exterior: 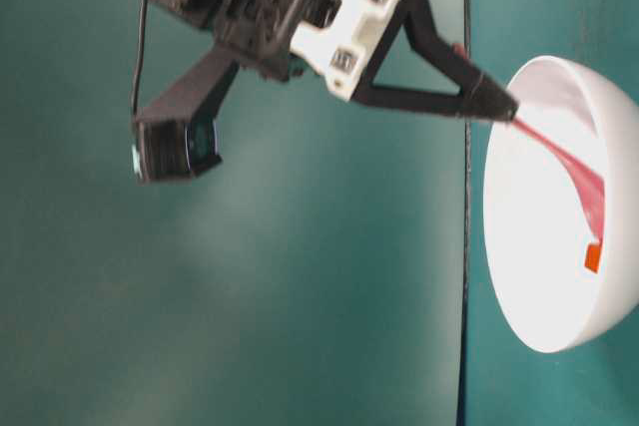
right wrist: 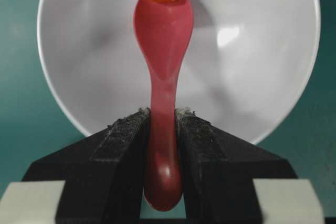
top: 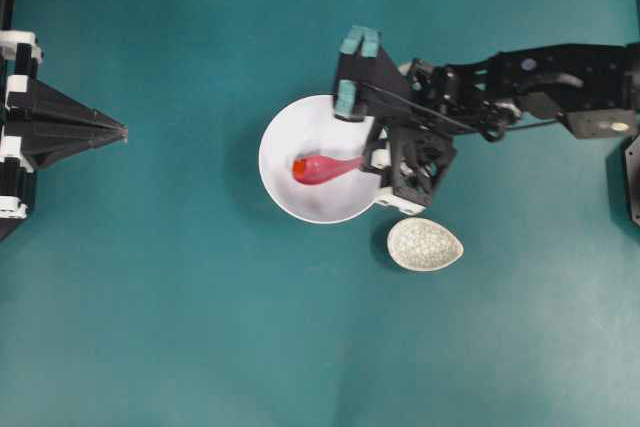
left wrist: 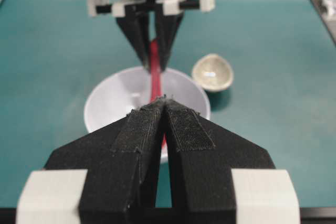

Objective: Grip the spoon and scoop the red block from the bowl with right arm.
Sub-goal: 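Drag the spoon under the red cube to scoop it, then raise the spoon carrying the red cube above the bowl and hold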

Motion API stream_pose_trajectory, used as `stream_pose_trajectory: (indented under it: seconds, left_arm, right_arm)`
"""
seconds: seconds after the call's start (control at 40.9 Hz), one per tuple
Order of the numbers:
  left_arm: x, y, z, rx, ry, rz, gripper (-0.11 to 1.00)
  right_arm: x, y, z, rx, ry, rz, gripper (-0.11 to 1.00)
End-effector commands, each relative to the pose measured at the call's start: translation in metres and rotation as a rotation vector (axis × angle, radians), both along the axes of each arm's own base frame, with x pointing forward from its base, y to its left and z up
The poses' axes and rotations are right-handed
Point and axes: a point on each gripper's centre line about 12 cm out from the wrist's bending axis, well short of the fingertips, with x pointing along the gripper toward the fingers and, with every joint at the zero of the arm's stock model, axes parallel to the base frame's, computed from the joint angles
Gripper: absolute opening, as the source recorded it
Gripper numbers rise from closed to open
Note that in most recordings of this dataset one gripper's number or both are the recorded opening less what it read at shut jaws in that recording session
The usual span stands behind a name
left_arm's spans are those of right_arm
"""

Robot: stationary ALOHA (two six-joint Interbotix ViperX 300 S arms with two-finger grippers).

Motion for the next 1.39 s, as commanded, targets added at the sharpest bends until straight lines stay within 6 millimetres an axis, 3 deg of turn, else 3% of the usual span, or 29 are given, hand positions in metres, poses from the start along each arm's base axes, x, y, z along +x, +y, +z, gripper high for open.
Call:
stream_pose_trajectory:
  seconds: [0.0,0.415,0.635,1.124,1.368]
  left_arm:
    - [0.002,0.0,0.014,0.0,-0.04,-0.002,0.0]
    - [0.002,0.0,0.014,0.0,-0.041,-0.002,0.0]
    - [0.002,0.0,0.015,-0.001,-0.048,-0.002,0.0]
    - [0.002,0.0,0.015,-0.012,-0.049,-0.001,0.0]
    - [0.002,0.0,0.015,-0.011,-0.048,-0.001,0.0]
  right_arm:
    - [-0.006,0.005,0.017,-0.012,-0.083,0.001,0.25]
    - [-0.049,0.006,0.02,-0.038,-0.23,-0.041,0.25]
    - [-0.05,0.006,0.047,-0.04,-0.313,-0.044,0.25]
    - [-0.051,0.007,0.13,-0.051,-0.506,-0.03,0.25]
    - [-0.054,0.008,0.141,-0.051,-0.525,-0.023,0.25]
